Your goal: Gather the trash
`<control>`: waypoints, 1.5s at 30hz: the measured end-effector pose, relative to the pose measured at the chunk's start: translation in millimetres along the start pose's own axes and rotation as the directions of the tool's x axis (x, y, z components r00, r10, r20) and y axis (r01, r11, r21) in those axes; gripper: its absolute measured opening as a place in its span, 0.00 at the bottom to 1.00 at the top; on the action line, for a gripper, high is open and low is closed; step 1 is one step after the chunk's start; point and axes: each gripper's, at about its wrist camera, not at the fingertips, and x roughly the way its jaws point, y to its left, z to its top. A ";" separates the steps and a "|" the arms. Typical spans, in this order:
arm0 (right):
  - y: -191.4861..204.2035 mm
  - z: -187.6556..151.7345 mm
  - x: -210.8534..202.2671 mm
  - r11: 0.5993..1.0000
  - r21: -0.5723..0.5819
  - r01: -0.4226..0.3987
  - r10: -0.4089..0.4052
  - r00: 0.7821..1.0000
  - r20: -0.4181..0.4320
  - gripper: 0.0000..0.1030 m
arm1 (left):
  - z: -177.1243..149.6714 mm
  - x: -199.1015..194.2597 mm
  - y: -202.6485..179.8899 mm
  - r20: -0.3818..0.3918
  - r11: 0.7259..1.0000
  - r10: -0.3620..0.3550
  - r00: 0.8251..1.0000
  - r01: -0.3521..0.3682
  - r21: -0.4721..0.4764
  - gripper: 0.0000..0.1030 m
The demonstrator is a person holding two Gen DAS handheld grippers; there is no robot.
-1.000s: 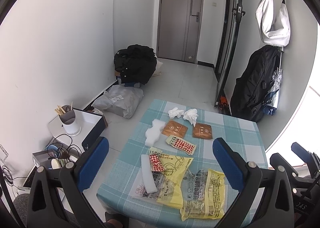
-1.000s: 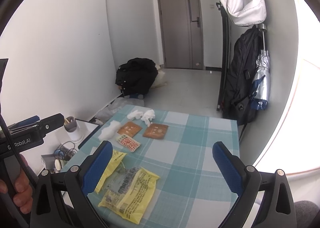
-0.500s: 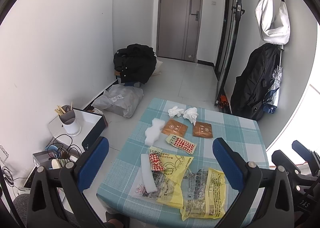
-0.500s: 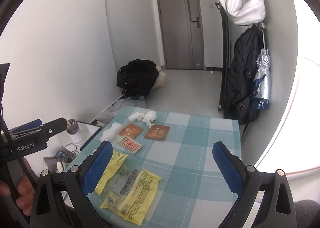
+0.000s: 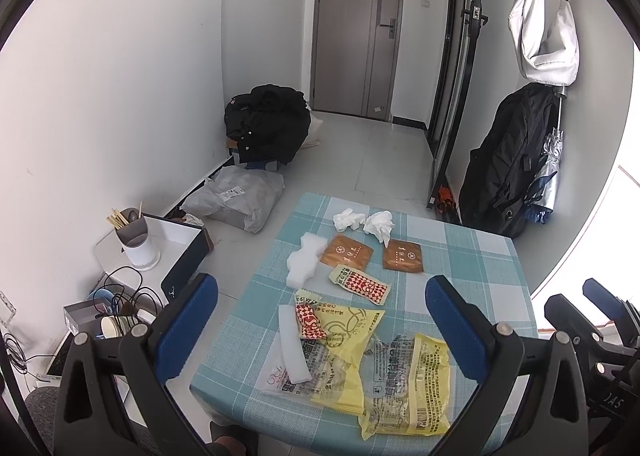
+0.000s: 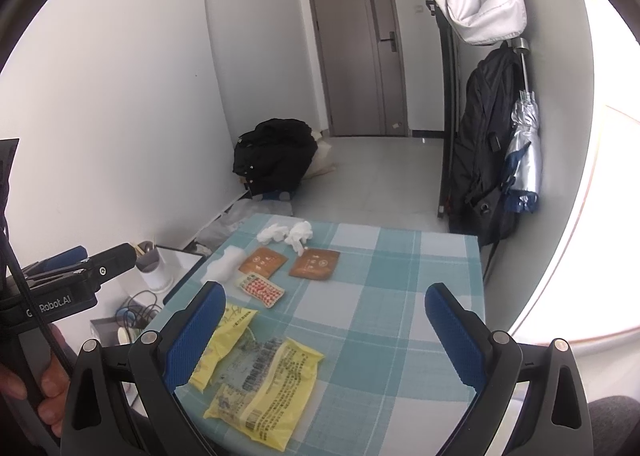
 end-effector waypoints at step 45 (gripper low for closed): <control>-2.7 -3.4 92.9 0.987 0.087 -0.139 0.155 0.963 -0.221 0.98 | -37.9 129.9 39.7 -0.629 0.995 0.003 0.777 0.063 0.082 0.64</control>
